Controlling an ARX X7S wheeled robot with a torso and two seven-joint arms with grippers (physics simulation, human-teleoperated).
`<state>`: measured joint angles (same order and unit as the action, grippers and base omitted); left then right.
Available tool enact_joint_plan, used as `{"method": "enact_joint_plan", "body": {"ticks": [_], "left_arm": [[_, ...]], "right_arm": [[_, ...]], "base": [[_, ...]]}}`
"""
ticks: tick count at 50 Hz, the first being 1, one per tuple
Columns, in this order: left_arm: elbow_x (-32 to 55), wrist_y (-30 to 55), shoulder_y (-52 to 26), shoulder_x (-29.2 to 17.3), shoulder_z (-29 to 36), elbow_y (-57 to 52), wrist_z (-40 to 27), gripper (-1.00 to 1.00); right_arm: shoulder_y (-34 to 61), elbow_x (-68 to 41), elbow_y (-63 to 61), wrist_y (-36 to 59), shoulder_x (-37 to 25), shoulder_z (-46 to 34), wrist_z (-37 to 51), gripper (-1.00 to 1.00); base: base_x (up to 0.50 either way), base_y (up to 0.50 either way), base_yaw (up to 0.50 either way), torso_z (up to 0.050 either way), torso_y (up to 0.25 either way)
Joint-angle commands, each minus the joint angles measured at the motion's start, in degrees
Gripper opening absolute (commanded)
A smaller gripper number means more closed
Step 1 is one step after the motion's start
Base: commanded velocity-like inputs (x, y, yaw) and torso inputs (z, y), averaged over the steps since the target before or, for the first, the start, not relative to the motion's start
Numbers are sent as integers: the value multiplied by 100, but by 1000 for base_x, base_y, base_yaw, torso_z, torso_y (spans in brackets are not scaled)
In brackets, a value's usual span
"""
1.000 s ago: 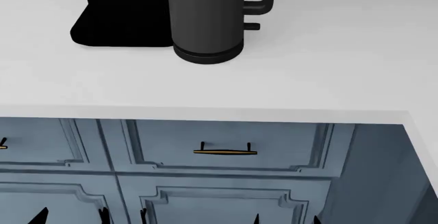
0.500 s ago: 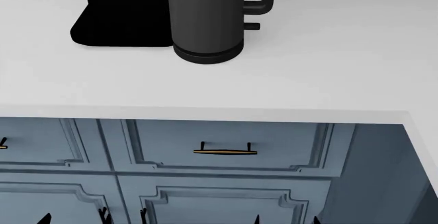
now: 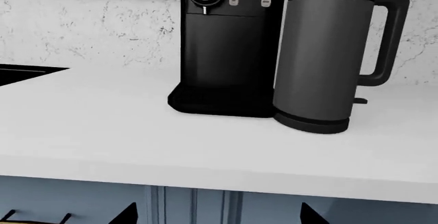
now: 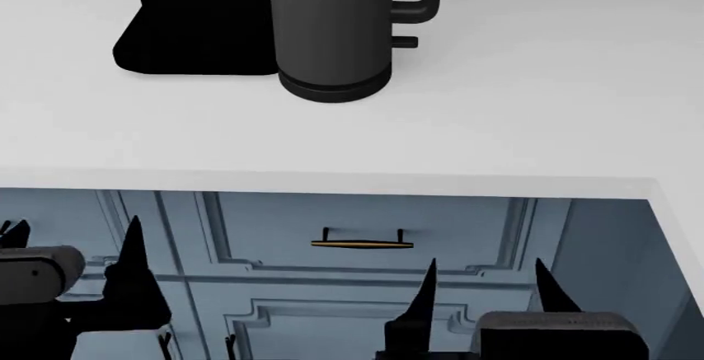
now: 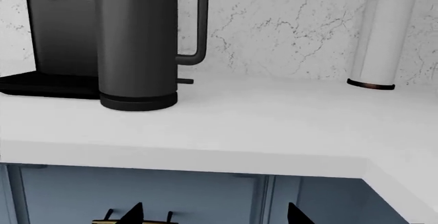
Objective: Press the button to open the lid of the electric kettle.
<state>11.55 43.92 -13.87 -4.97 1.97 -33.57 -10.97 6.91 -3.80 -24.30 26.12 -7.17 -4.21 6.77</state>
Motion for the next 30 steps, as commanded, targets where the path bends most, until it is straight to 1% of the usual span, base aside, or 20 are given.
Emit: {"method": "enact_joint_plan", "body": {"ticks": [1, 4, 8, 14, 15, 18, 22, 30], "left_arm": [[492, 2461, -1213, 139, -415, -1461, -164, 100], [619, 2869, -1349, 167, -476, -1507, -192, 100], [649, 2939, -1290, 104, -369, -1512, -232, 100], [756, 3172, -1293, 91, -393, -1634, -272, 100], [732, 3176, -1286, 26, -302, -1648, -300, 100], [752, 3190, -1249, -34, -219, -1655, -303, 100], [785, 3182, -1208, -66, -216, -1635, -302, 100], [870, 3247, -1279, -111, -532, -1655, -288, 100]], "right_arm": [[761, -105, -1514, 2066, -132, 194, -128, 100], [1170, -127, -1947, 2811, -151, 164, -68, 100], [1419, -185, -2248, 3257, -104, 214, -18, 100], [1445, -298, -2401, 3426, -37, 305, -12, 100], [1430, -331, -2460, 3467, 8, 347, -1, 100], [1543, -409, -2667, 3854, -3, 360, -14, 100], [1612, -437, -2662, 4136, -35, 373, 10, 100], [1744, -483, -2780, 4519, -49, 333, 74, 100]], "base": [[0, 0, 0, 0, 0], [0, 0, 0, 0, 0], [0, 0, 0, 0, 0], [0, 0, 0, 0, 0], [0, 0, 0, 0, 0], [0, 0, 0, 0, 0], [0, 0, 0, 0, 0], [0, 0, 0, 0, 0]]}}
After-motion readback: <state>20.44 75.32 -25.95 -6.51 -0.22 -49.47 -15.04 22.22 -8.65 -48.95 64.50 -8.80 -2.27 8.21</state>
